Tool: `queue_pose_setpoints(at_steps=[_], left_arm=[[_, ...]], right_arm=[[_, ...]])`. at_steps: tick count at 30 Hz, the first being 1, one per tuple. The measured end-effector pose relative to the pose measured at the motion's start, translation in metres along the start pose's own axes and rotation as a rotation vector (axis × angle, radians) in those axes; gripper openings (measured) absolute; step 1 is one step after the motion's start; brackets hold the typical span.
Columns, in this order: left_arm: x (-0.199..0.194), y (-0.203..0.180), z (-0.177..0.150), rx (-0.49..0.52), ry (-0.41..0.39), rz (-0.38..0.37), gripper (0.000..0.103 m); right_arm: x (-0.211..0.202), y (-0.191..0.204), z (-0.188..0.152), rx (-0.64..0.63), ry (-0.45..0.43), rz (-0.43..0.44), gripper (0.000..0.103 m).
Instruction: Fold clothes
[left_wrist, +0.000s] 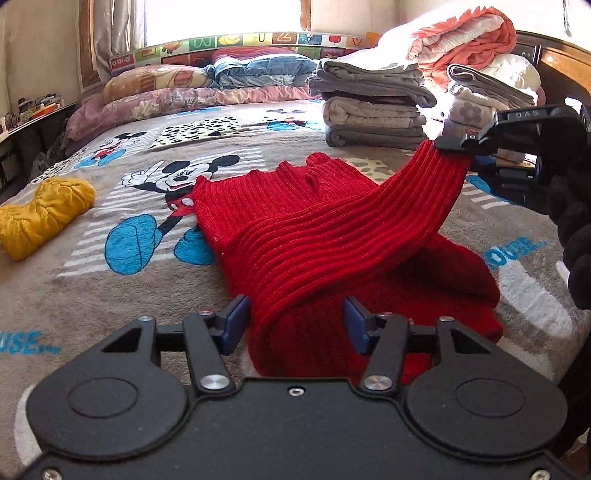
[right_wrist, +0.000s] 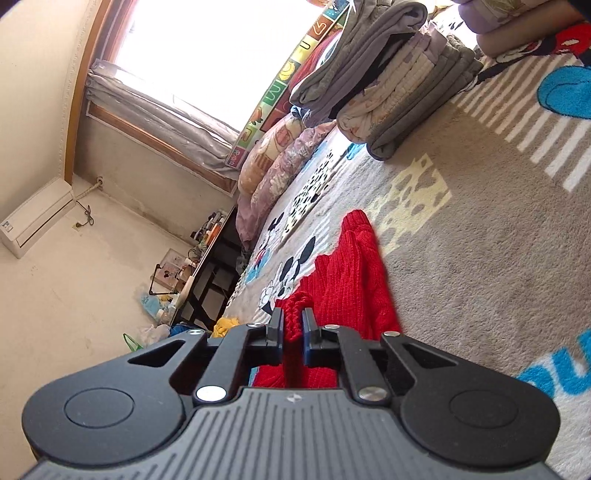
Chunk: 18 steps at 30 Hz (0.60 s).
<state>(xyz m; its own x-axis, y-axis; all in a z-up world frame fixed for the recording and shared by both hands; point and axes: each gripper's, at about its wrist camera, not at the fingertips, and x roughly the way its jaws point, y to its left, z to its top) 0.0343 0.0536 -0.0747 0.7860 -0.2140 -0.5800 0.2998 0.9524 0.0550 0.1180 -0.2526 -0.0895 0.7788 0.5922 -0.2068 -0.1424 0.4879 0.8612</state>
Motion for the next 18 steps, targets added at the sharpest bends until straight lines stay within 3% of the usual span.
queue_pose_setpoints(at_steps=[6, 18], left_arm=[[-0.005, -0.012, 0.003, 0.078, -0.046, -0.028, 0.054], [0.012, -0.031, -0.007, 0.168, 0.054, -0.102, 0.054]], right_arm=[[-0.023, -0.001, 0.009, 0.036, -0.064, 0.031, 0.011], [-0.064, -0.049, 0.008, 0.159, -0.142, -0.006, 0.011]])
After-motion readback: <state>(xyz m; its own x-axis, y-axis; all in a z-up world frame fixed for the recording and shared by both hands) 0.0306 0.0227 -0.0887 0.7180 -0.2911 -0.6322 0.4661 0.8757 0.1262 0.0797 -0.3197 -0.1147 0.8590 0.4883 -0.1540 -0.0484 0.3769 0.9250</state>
